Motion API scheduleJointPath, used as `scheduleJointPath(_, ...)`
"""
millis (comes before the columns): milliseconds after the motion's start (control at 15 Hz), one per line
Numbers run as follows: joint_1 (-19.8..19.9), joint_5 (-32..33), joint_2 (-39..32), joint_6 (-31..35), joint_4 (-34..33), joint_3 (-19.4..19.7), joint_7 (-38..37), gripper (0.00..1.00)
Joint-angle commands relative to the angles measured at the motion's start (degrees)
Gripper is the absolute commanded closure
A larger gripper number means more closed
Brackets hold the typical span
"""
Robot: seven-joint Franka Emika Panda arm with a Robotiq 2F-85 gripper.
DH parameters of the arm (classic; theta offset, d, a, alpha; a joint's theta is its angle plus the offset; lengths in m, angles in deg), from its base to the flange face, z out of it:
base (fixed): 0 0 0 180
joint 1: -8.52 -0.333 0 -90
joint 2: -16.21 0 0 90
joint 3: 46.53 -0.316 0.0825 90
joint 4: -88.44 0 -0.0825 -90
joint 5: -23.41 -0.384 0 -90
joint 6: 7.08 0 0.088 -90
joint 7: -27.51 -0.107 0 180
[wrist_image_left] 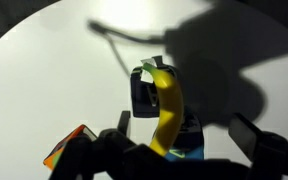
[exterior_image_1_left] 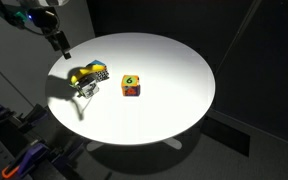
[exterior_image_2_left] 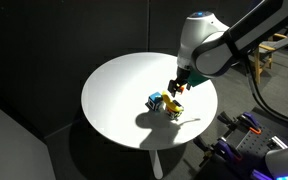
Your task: Put the banana plush toy on top of the white and black dice
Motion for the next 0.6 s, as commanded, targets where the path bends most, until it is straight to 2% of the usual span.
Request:
scheduleJointPath(0, 1.82, -4.53, 4.84, -4.54, 1.08, -3.09, 3.17, 0.0)
scheduleJointPath(267, 2.18, -11.66, 8.4, -7.72, 0.31, -5.05, 7.5, 0.0)
scheduleJointPath(533, 2.26, -13.59, 11.64, -10.08, -0.5, -5.77, 8.01, 0.0)
